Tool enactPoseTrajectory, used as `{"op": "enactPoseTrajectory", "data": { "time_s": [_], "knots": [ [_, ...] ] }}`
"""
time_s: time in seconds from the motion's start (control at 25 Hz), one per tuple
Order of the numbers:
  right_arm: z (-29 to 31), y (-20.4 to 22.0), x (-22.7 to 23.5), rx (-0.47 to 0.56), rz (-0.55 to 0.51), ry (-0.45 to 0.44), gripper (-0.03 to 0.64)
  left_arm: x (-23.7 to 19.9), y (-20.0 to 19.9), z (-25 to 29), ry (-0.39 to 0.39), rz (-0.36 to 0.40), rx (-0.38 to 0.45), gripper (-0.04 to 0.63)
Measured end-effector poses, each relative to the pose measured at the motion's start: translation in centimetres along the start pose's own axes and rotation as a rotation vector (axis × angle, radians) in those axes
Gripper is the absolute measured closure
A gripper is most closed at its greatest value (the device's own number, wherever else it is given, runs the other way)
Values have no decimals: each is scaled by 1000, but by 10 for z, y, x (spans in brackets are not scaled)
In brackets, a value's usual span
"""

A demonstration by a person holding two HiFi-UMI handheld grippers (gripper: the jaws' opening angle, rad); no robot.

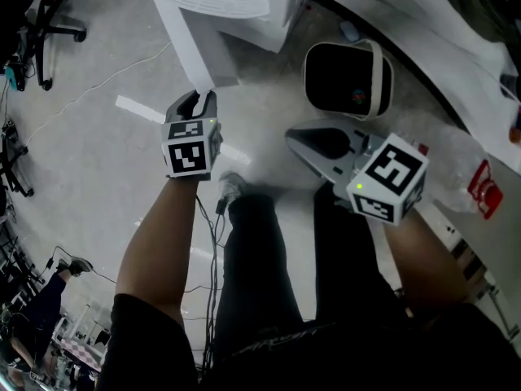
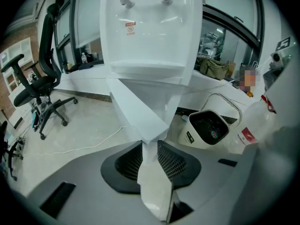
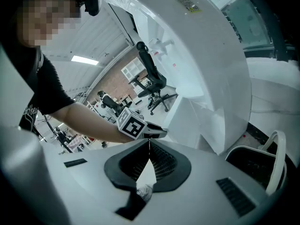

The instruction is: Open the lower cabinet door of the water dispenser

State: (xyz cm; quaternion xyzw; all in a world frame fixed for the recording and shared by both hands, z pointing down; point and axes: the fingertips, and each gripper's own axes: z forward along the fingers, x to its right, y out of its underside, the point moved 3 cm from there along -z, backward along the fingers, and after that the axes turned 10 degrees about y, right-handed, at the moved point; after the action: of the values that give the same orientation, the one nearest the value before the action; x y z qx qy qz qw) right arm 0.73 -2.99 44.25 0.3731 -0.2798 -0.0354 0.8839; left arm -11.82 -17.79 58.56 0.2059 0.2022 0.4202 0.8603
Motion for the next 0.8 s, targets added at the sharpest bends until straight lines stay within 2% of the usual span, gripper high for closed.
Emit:
{"op": "enactPoseTrajectory", "data": {
  "time_s": [0.8],
  "knots": [
    [63,-19,-48,-8,-3,-16,603,-54,22,-22,96,83,-45,494]
  ]
}}
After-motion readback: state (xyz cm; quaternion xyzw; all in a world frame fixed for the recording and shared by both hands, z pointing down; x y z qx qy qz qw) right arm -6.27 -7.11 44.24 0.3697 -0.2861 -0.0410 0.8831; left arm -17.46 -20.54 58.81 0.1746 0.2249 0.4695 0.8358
